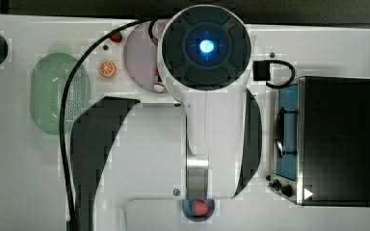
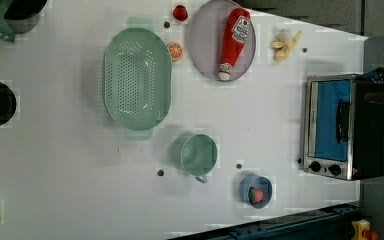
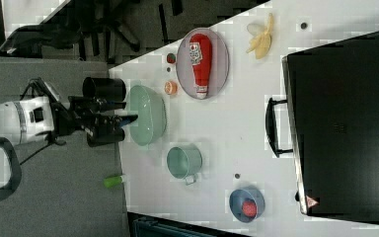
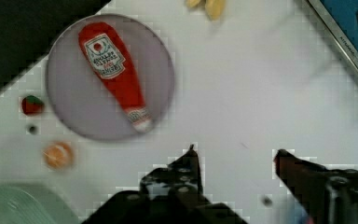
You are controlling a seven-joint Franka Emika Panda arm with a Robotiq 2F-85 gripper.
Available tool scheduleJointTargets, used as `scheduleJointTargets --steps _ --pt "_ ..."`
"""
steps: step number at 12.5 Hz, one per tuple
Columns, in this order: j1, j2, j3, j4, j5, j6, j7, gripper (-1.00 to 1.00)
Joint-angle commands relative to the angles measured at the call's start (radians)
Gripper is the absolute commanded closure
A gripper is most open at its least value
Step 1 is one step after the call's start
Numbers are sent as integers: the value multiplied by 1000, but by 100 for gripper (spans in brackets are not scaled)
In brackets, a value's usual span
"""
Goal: Flap open oven.
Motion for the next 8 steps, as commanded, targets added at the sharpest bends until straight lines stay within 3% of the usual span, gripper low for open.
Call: scheduleJointTargets --steps 1,3,5,6,8 --pt "-10 -337 -54 -154 -7 -206 120 -59" --pt "-10 -337 -54 -154 -7 -206 120 -100" --pt "-10 -337 -54 -154 -7 -206 120 -100" --pt "-10 -337 -54 -154 -7 -206 120 -90" --pt "-10 -337 -54 -155 -7 -206 120 -38"
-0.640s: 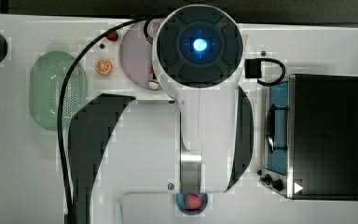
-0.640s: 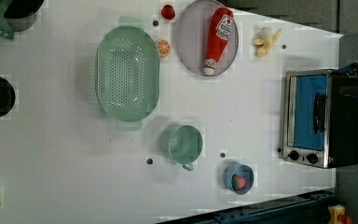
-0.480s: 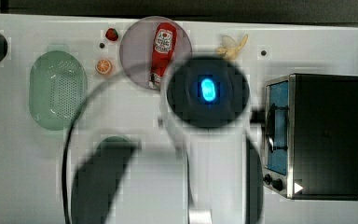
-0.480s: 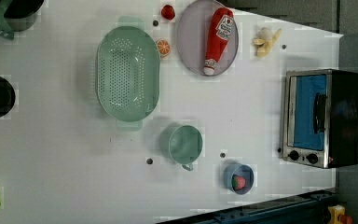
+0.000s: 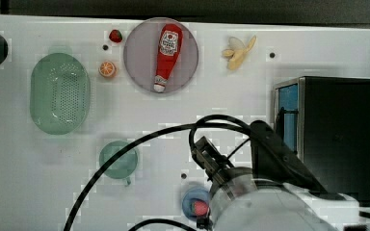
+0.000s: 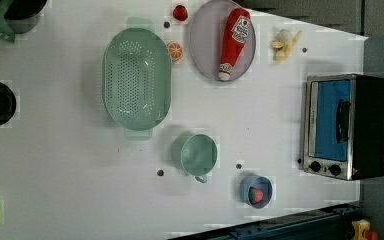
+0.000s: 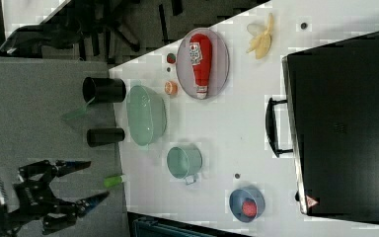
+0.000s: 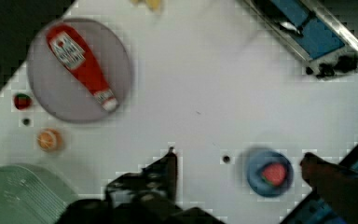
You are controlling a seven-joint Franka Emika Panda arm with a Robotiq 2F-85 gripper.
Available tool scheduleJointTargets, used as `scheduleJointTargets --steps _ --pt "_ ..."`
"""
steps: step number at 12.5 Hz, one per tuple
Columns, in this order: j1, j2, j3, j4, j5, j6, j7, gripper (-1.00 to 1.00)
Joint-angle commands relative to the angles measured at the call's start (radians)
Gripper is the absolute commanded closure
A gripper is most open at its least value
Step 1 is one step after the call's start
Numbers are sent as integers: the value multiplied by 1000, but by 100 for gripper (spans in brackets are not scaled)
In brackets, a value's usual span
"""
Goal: Flap open oven.
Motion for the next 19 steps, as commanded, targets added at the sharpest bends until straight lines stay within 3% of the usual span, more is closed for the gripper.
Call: scheduleJointTargets --steps 1,4,5,10,19 --pt "2 75 16 -41 5 -9 67 -15" --pt "2 75 10 -54 4 -9 66 57" --pt "1 76 6 -64 0 -8 61 65" --pt "-1 106 -36 -111 -14 42 -182 65" --pt "-10 150 -210 -294 -58 384 -733 65"
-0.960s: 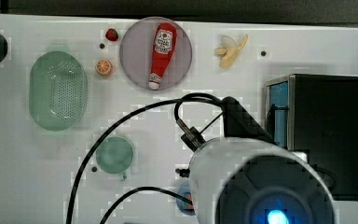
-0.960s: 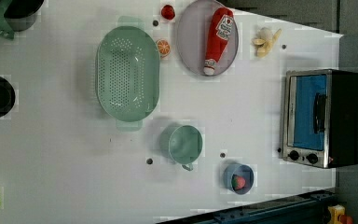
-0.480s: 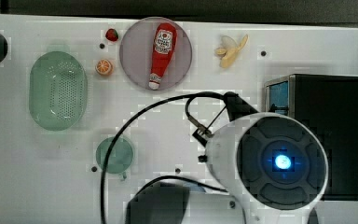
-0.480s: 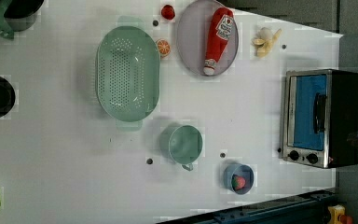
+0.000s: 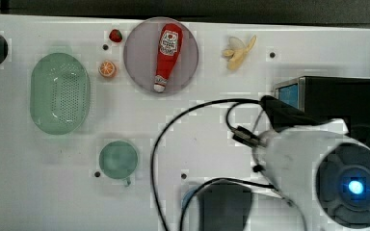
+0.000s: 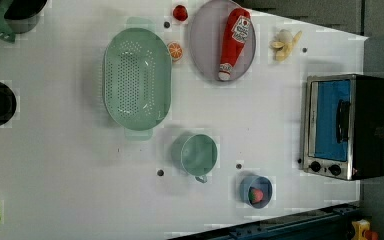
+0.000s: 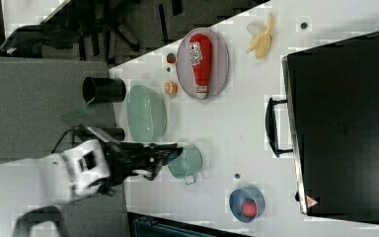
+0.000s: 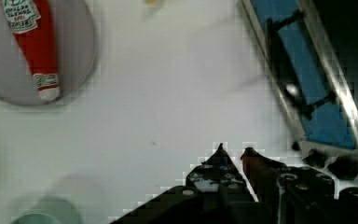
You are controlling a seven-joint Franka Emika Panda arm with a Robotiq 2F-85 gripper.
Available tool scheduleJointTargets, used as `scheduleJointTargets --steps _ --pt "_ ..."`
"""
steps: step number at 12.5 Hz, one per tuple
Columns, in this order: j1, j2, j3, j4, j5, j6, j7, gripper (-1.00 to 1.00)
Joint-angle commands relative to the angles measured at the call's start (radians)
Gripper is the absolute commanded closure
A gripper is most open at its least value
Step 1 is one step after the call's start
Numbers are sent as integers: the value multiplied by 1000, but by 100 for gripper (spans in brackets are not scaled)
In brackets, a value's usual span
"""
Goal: Flap open oven.
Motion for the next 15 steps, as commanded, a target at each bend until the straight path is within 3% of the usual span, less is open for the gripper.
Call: scheduleJointTargets --steps 1,6,15 --pt "-13 22 -45 -60 -9 69 -243 65" --pt "-22 126 -140 -67 -23 228 -467 65" --pt "-23 327 -214 -68 -22 416 -480 65"
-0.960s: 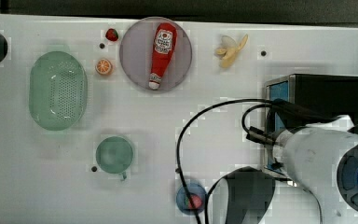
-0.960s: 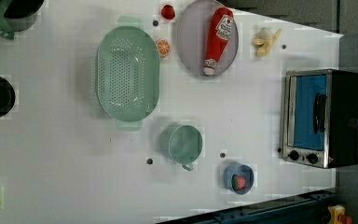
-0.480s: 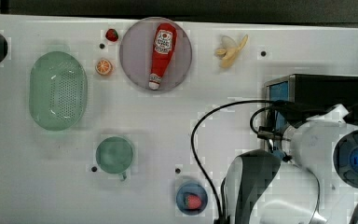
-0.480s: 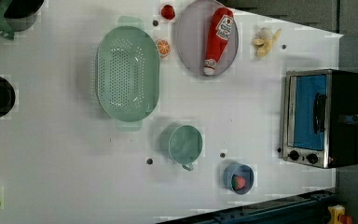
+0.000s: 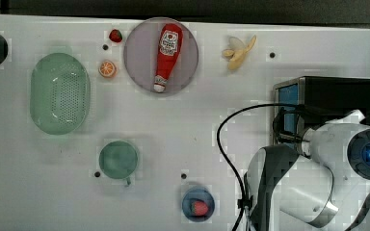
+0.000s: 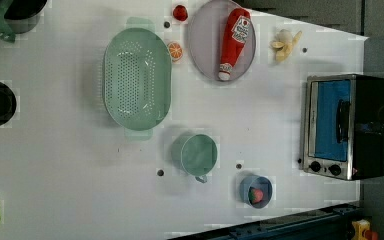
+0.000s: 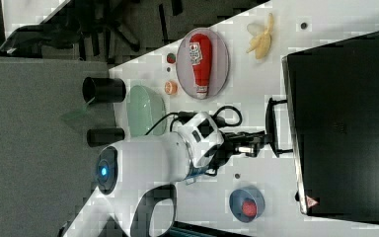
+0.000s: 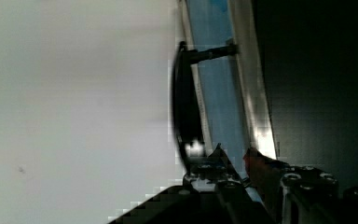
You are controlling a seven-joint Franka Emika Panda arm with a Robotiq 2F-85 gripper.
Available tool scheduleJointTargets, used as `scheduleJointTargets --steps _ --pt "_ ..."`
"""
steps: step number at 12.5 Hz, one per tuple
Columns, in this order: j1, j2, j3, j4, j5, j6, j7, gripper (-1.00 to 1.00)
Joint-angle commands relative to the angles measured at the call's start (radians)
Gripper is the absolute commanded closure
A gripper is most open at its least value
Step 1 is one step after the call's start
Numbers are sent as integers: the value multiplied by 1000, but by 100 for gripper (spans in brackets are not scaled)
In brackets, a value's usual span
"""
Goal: Flap open oven.
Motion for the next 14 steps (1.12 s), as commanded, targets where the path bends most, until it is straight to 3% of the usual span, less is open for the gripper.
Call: scheduleJointTargets --steps 1,6,12,14 --pt "5 43 6 1 -1 50 -46 65" --pt "4 134 7 1 0 107 -46 65" --pt "20 153 43 -6 -5 106 -40 65" --pt "35 157 70 -15 -58 104 20 65"
